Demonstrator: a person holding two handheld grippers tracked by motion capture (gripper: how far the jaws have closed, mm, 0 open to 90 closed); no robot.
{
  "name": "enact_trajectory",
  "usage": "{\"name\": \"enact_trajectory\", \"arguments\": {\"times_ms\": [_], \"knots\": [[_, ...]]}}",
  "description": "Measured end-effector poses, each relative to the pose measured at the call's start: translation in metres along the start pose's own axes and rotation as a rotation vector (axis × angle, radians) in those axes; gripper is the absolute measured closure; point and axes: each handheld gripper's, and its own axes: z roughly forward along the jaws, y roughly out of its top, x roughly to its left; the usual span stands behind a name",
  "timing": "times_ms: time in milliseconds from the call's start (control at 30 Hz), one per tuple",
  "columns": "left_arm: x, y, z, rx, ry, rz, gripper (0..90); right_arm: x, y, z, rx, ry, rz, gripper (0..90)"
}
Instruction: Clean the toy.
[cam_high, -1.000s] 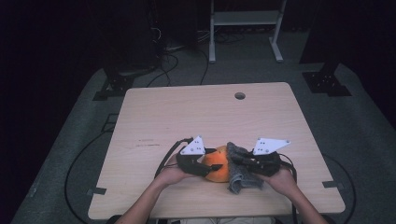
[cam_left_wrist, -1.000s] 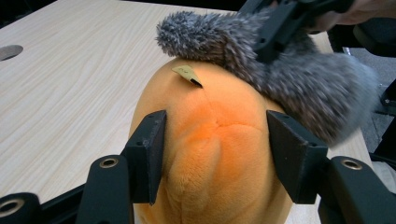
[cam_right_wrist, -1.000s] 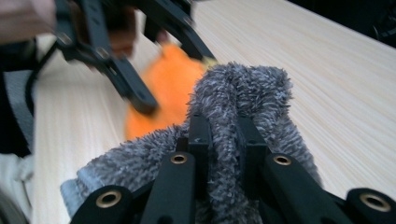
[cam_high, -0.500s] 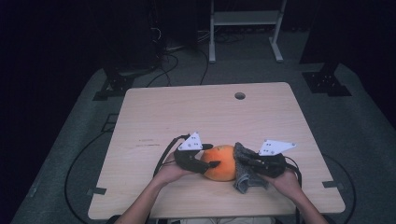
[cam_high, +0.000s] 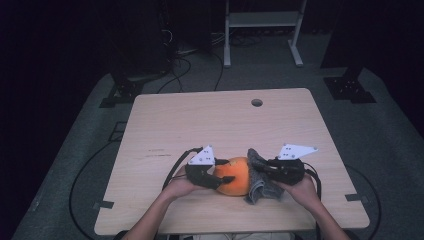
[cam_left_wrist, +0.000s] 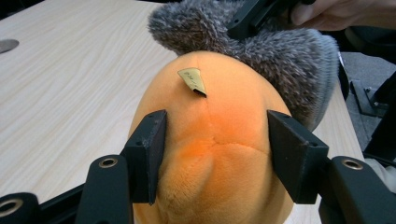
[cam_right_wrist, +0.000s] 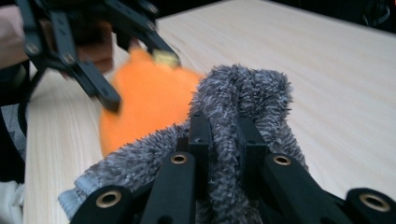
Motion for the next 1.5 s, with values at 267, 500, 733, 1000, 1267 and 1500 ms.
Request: {"name": "enact_trajectory", "arguments": {"times_ms": [267,500,733,1000,1267,1500], "knots": [[-0.003,-0.003,0.002,-0.017,-0.044,0.024,39.7,-0.001,-0.003,-0.016,-0.040,0.018,0.034,78.8],[-0.004,-0.007,-0.003,-0.007,-0.060,0.048,39.8,-0.006,-0.004,0.000,-0.001,0.042,0.036,78.8],[-0.001,-0.010,-0.003,-0.022,-0.072,0.040,39.5,-0.009,-0.017,-0.011,0.059,-0.012,0.039,78.6],[-0.003,-0.011,-0.004,-0.021,-0.089,0.054,39.0,-0.006,0.000,-0.001,0.015,0.029,0.009,78.6],[-0.004,-0.010,-0.002,-0.026,-0.096,0.060,37.8,-0.008,-0.004,-0.011,-0.003,0.026,0.030,78.4],[-0.002,-0.013,-0.005,-0.023,-0.102,0.055,37.7,-0.013,-0.008,0.003,0.046,0.019,0.041,78.6]]}}
